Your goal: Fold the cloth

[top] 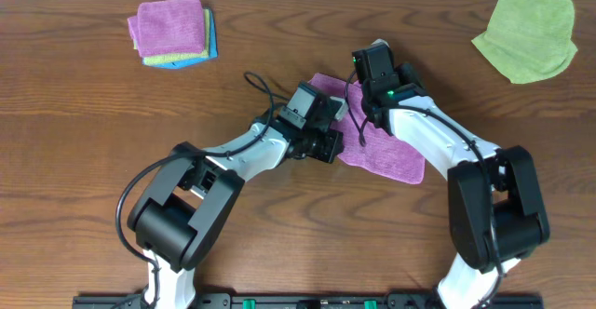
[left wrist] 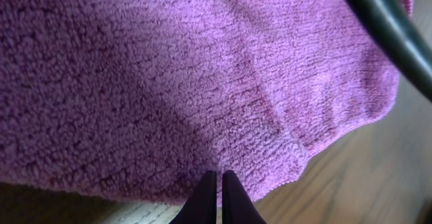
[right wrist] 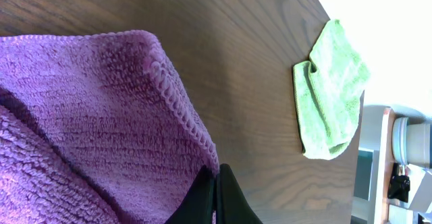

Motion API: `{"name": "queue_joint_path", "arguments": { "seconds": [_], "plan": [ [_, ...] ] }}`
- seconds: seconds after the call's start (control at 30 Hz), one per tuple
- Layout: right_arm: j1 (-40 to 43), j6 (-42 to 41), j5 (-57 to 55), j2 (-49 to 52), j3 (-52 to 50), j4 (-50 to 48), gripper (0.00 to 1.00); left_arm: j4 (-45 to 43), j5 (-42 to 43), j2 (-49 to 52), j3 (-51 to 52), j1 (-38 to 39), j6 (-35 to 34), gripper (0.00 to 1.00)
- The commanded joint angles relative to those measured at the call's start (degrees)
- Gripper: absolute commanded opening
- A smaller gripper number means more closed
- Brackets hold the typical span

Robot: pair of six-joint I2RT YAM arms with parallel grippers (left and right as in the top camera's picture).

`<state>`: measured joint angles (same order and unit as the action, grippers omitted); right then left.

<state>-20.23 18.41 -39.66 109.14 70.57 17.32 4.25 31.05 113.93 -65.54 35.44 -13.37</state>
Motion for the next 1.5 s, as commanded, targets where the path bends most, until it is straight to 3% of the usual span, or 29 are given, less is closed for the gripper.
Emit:
{"name": "queue_joint_path", "arguments": {
  "seconds": [0.0,0.23,0.43,0.8,1.1,1.47],
  "plan": [
    [0.44,-1.29,-0.81,0.39,0.85,0.02,0.01,-0.28,-2.82,0.17,-0.17,0.92,1.84,0.06],
    [0.44,-1.29,-0.63,0.39,0.85,0.0,0.01,0.83,-5.01,0.17,-0.17,2.78,3.37,0.06],
    [0.44,-1.29,-0.63,0.39,0.85,-0.11,0.01,6.73,-10.8,0.17,-0.17,2.93,4.79,0.06],
    [1.88,-1.27,-3.04,0.39,0.85,-1.25,0.01,13.51,-10.45,0.17,-0.17,2.95,5.88,0.06],
    [2.05,-1.27,-2.99,0.39,0.85,-1.25,0.01,6.34,-2.45,-1.79,-0.26,2.84,4.61,0.06],
    [2.05,-1.29,-2.97,0.39,0.85,-1.2,0.01,-4.04,-6.08,-3.34,-0.26,2.82,4.63,0.06]
  ]
}}
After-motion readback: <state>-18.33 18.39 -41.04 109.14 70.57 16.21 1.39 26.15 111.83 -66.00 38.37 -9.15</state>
